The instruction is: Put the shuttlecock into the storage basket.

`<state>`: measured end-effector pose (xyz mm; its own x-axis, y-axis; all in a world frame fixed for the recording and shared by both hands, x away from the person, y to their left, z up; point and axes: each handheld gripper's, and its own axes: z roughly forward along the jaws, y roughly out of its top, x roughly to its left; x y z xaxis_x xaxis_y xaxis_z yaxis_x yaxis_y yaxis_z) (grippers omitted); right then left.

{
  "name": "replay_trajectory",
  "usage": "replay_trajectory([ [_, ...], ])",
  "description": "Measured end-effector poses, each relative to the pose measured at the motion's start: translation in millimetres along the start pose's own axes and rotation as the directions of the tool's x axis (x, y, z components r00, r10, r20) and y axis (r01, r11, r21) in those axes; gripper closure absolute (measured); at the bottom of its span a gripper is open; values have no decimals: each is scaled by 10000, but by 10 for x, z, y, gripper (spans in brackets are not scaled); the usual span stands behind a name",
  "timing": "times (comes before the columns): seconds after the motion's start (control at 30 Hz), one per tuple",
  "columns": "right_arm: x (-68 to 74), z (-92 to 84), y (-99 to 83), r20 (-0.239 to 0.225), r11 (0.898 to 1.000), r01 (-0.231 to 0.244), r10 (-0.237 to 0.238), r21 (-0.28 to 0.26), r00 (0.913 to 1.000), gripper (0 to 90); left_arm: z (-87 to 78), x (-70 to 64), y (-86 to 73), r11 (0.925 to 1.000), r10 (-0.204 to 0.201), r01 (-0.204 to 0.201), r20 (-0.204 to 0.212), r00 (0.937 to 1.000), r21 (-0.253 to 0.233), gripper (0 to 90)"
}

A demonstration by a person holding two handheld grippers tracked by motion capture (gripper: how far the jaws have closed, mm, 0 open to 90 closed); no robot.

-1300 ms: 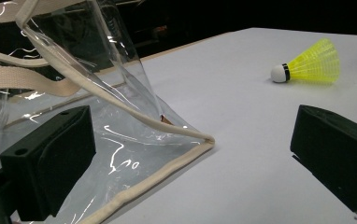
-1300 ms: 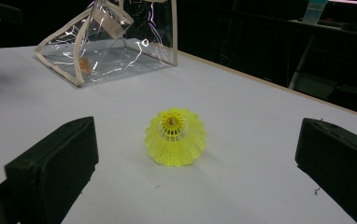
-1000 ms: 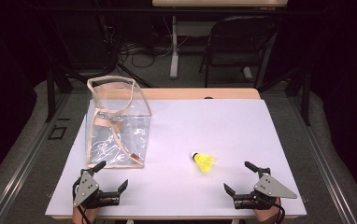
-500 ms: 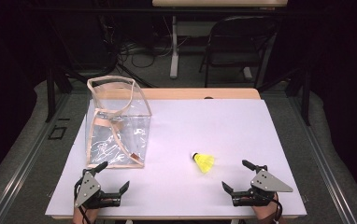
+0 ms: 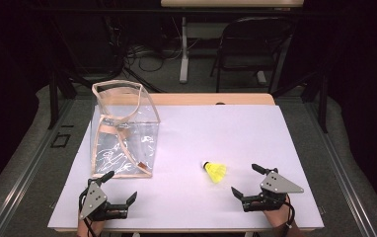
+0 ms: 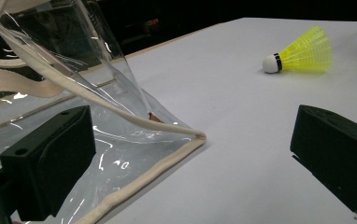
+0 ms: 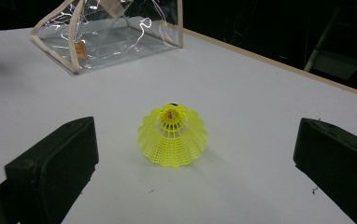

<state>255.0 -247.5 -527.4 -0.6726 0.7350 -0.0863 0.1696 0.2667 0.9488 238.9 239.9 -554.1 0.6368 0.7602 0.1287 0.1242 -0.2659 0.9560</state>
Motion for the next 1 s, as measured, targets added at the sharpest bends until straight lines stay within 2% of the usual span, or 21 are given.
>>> replay_trajectory([
  [0.73,-74,261,112,-563,9957,36,16,929,9984,0,9,-3,0,10000,73,-73,29,10000,7,0],
  [1.0,-105,364,159,-688,9941,66,9,1084,9976,0,12,-5,2,9999,97,-97,-6,10000,-26,0],
])
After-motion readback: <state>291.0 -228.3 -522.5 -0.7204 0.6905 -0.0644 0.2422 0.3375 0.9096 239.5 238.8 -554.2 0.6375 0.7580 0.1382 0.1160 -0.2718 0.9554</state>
